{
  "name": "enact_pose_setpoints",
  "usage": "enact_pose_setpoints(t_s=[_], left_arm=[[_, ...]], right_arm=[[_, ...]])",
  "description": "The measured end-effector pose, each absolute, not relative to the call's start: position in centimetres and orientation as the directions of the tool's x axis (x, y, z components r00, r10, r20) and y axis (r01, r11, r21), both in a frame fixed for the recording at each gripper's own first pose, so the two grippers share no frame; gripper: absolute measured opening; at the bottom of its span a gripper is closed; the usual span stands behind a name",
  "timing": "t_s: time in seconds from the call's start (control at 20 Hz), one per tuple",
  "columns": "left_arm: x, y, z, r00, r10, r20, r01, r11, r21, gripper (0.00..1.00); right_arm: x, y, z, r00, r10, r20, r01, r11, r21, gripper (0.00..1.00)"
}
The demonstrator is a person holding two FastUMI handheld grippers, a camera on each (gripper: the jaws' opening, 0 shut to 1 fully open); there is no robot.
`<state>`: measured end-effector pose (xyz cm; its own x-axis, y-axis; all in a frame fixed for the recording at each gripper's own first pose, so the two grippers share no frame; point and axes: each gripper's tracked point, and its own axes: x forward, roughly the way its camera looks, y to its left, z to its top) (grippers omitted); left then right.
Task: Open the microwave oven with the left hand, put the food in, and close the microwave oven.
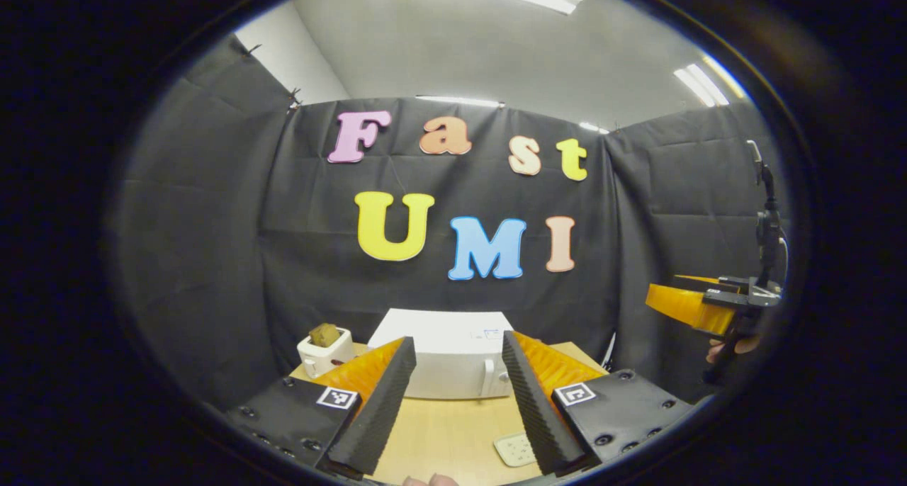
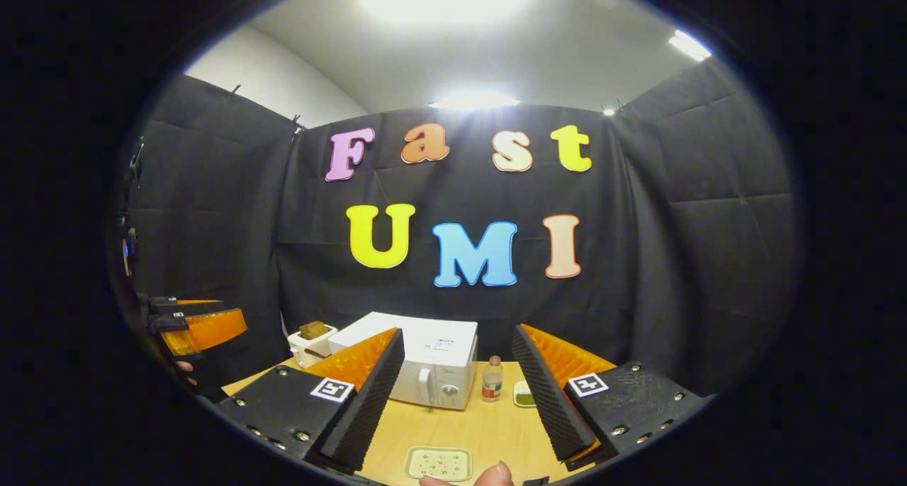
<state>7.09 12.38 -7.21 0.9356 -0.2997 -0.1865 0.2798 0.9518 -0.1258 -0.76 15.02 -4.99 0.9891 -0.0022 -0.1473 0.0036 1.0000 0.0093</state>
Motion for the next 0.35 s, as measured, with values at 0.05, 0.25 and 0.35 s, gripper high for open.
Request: enact_pose_setpoints(t_s=[0.05,0.25,0.35], left_arm=[[7.8,13.6,-6.6,0.943,-0.290,-0.164,0.272,0.954,-0.124,0.87],[9.2,15.5,-7.6,0.940,-0.304,-0.152,0.284,0.948,-0.140,0.82],[9.6,16.5,-8.1,0.937,-0.310,-0.158,0.287,0.946,-0.151,0.83]], right_arm=[[0.0,15.2,-4.8,0.990,-0.015,-0.143,0.016,1.000,0.004,0.94],[1.5,16.6,-5.1,0.986,-0.070,-0.150,0.067,0.997,-0.024,0.94],[1.6,17.4,-4.9,0.985,-0.086,-0.150,0.083,0.996,-0.026,0.94]])
